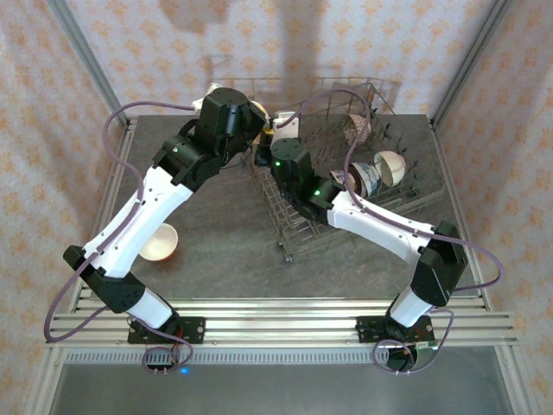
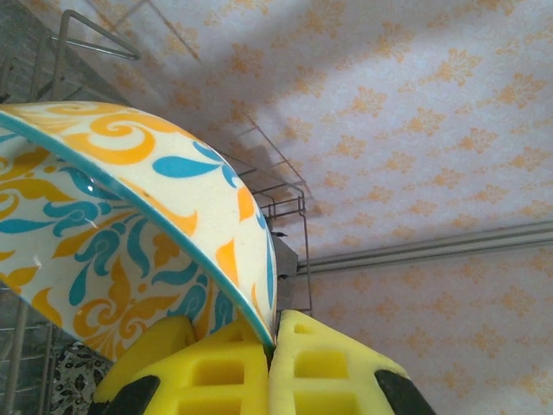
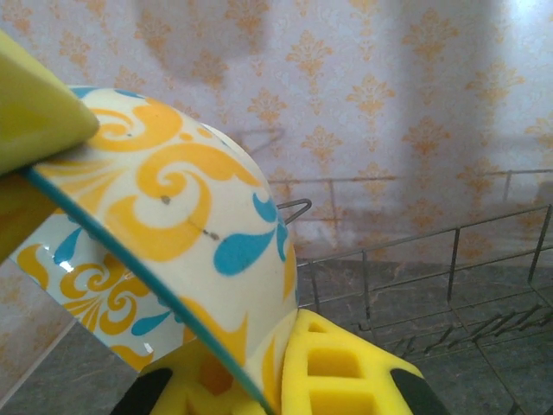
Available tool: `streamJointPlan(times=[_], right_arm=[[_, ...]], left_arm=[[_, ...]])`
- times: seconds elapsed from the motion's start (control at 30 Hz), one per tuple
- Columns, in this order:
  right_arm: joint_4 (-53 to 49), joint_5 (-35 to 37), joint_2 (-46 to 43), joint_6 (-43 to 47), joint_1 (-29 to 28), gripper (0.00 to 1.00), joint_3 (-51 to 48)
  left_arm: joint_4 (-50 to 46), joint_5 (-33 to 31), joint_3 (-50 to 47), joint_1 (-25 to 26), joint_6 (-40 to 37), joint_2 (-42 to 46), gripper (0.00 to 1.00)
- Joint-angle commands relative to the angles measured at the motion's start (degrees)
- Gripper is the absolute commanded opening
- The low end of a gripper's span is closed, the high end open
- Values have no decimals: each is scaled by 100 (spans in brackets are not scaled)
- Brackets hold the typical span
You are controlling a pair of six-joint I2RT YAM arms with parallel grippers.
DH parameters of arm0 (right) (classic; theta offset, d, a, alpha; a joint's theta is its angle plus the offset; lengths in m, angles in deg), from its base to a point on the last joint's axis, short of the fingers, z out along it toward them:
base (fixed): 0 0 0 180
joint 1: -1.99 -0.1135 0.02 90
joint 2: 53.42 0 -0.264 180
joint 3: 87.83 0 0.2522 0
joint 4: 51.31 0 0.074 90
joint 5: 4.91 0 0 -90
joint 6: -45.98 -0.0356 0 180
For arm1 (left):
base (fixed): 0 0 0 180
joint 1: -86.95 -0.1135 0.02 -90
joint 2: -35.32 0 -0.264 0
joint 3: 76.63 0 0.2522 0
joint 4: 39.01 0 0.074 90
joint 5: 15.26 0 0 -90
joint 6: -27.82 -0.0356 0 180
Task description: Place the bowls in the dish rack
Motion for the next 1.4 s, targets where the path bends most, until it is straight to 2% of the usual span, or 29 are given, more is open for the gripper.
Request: streamJointPlan(times=[0.0, 0.1, 0.2, 0.33, 0.57, 0.7, 0.77, 0.83, 0.97, 1.2, 1.37], right_arm=[[424, 369, -270, 68, 11, 0, -77], [356, 442, -323, 26, 11, 0, -80], [-207, 541, -307, -103, 29, 0, 184], [-869, 629, -280, -195, 136, 0, 479], [-1941, 831, -287, -523, 509, 0, 861], [-2964, 1050, 43, -809, 864, 0, 1397], [-3387, 1381, 183, -893, 961, 0, 1643], [-3557, 1617, 221, -938, 1096, 0, 1686], [-3977, 1995, 513, -1098, 1429, 0, 1998], [-5588, 2839, 1983, -1233, 1858, 0, 3836], [-6372, 3222, 2835, -1247, 2055, 0, 4823]], left_arm=[[305, -79, 110, 22, -143, 93, 6], [481, -67, 83, 22, -353, 118, 16], [570, -86, 196, 22, -715, 137, 34], [777, 54, 280, 22, -1026, 157, 53], [1137, -71, -15, 13, -1424, 356, 70], [753, 392, 497, -190, -2312, 200, 75], [612, 671, 542, -460, -2466, 176, 76], [820, 1180, 253, -834, -2455, 277, 76], [820, 1409, -268, -1272, -2828, 513, 77], [87, 1819, -834, -1781, -3886, 548, 76], [249, 2052, -1636, -2178, -3954, 749, 75]])
